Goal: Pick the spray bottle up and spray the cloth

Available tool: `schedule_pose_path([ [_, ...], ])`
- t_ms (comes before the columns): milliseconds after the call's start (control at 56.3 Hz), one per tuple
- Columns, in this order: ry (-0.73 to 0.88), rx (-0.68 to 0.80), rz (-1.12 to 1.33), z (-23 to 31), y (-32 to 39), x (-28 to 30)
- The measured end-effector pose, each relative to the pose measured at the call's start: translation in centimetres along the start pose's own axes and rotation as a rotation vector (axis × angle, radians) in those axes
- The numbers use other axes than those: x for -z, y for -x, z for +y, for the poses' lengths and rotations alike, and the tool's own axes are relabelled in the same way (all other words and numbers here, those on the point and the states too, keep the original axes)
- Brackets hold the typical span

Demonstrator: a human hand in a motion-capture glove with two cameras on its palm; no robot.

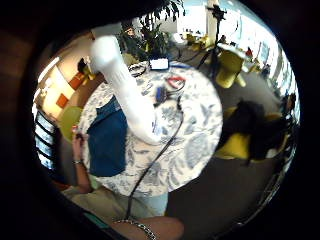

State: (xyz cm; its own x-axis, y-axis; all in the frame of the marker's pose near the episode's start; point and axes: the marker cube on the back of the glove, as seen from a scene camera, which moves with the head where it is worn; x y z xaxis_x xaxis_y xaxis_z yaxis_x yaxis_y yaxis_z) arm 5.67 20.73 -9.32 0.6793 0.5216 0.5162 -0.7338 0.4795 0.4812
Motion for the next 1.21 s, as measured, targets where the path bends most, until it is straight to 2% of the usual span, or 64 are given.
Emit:
schedule_pose_path([
  [231,-0.034,-0.225,-0.253,3.1,-4.2,-1.5],
  [390,-0.353,-0.244,-0.326,2.3,-6.8,-3.6],
  [550,-0.231,-0.221,-0.341,2.6,-8.1,-4.5],
  [639,-0.436,-0.306,-0.339,0.0,-8.6,-5.0],
  [834,-0.572,-0.351,-0.325,-2.9,-9.8,-6.4],
  [1047,-0.527,-0.273,-0.295,-3.4,-9.8,-7.1],
  [1207,-0.458,-0.216,-0.253,-0.4,-9.1,-6.1],
])
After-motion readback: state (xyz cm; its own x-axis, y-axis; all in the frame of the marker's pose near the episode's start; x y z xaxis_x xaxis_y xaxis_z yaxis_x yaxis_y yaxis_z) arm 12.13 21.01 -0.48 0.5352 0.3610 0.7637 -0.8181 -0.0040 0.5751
